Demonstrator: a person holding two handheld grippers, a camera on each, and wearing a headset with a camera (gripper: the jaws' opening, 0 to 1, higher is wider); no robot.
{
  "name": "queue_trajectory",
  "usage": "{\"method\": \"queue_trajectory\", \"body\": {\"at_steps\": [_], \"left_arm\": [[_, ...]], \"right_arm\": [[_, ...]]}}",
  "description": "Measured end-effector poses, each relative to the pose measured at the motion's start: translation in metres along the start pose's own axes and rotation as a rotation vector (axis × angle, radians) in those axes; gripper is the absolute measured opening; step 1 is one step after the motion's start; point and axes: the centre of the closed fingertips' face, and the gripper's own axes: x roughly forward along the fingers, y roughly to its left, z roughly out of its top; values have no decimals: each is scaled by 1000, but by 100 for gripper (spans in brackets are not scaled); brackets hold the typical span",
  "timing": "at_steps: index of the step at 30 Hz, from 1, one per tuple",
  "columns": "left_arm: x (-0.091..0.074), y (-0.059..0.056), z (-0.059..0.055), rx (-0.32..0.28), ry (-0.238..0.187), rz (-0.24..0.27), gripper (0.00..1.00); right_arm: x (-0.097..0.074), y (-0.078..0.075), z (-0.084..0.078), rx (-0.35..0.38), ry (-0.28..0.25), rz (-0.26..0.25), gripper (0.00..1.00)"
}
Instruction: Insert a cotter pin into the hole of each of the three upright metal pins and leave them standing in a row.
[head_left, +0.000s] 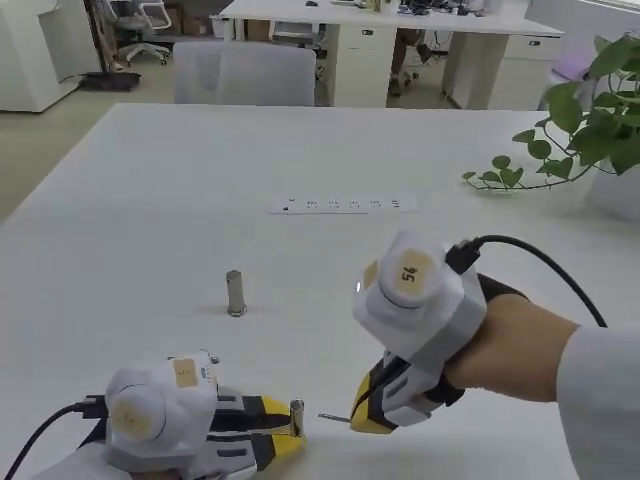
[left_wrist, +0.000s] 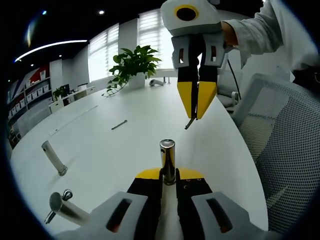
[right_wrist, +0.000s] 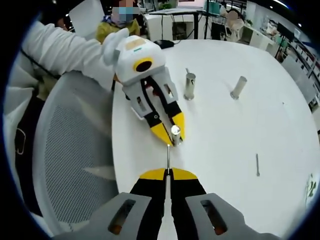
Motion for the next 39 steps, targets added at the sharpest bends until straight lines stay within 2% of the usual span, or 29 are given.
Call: {"method": "queue_trajectory", "body": {"at_steps": [8, 13, 22, 39], "left_arm": [[-2, -1, 1, -11, -17, -21, 7], [-2, -5, 1, -13, -20, -40, 7], [-1, -5, 1, -19, -18, -22, 7], [1, -6, 1, -26, -22, -19, 6]], "right_arm": [[1, -2, 0, 19, 14, -23, 3], [5, -1, 4, 42, 16, -33, 3], [10, -1, 6, 50, 25, -36, 3], [15, -3, 7, 65, 25, -37, 3]]}}
